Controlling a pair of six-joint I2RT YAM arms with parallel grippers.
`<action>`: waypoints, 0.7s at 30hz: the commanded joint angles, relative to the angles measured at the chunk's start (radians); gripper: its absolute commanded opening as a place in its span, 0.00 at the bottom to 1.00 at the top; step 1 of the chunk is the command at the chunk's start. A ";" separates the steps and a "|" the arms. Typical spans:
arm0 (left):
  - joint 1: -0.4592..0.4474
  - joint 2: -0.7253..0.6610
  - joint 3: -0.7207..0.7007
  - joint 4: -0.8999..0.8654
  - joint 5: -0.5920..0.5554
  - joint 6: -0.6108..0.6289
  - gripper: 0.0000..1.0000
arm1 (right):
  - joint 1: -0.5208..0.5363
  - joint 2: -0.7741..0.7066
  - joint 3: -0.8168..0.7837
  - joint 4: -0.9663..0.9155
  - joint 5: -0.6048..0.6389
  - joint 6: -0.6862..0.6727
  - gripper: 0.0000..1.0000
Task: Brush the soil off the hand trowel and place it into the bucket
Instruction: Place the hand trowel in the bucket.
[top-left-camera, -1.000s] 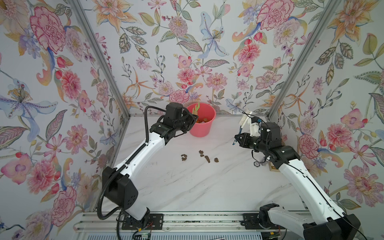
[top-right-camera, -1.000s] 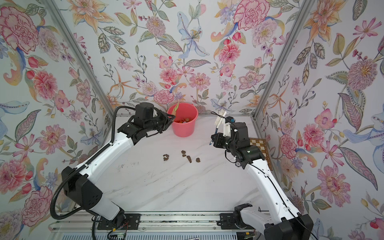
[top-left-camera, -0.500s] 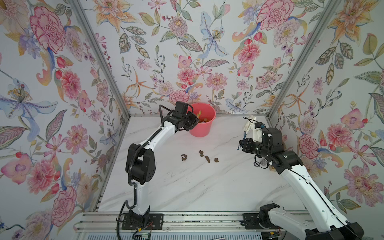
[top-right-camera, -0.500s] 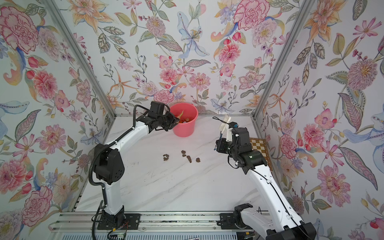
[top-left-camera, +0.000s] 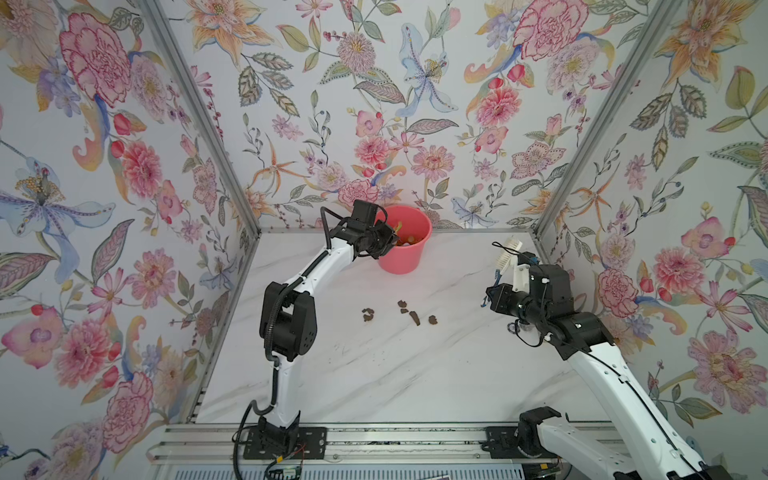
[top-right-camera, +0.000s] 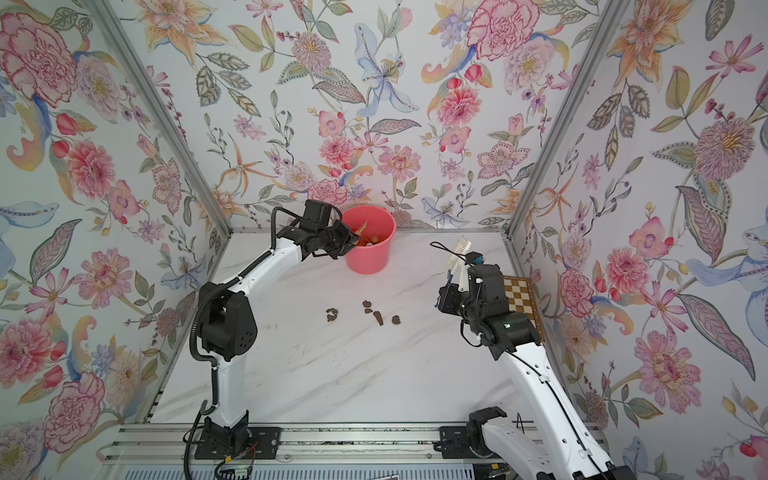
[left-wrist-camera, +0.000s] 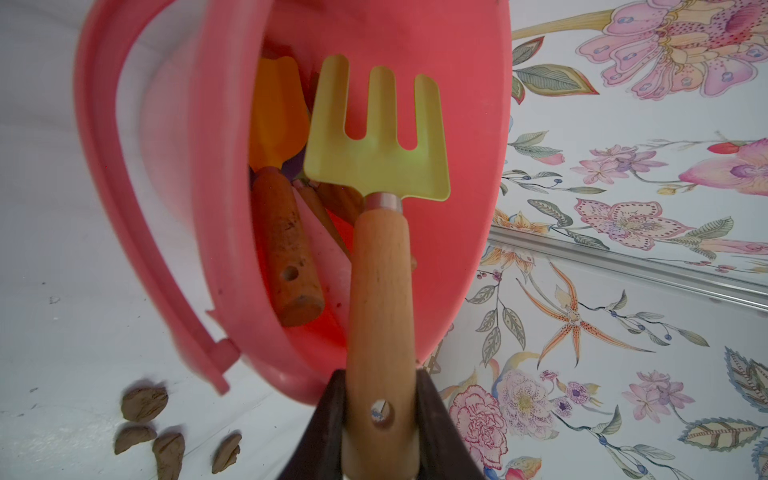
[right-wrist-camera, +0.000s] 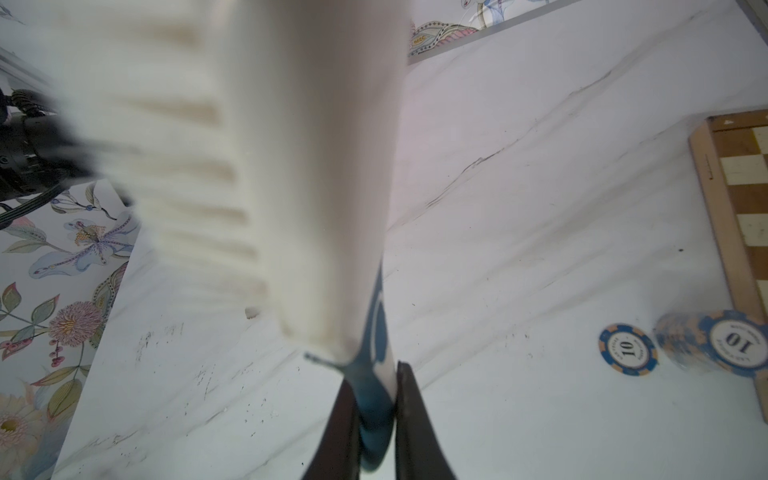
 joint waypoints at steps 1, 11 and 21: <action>0.013 0.006 -0.022 0.014 0.001 0.017 0.07 | -0.012 -0.015 -0.005 -0.002 0.017 -0.006 0.04; 0.016 0.029 -0.002 0.020 0.014 0.017 0.22 | -0.026 -0.010 -0.013 -0.008 0.027 -0.003 0.04; 0.013 -0.001 0.064 -0.036 -0.021 0.106 0.47 | -0.028 0.009 -0.016 -0.005 0.012 -0.005 0.04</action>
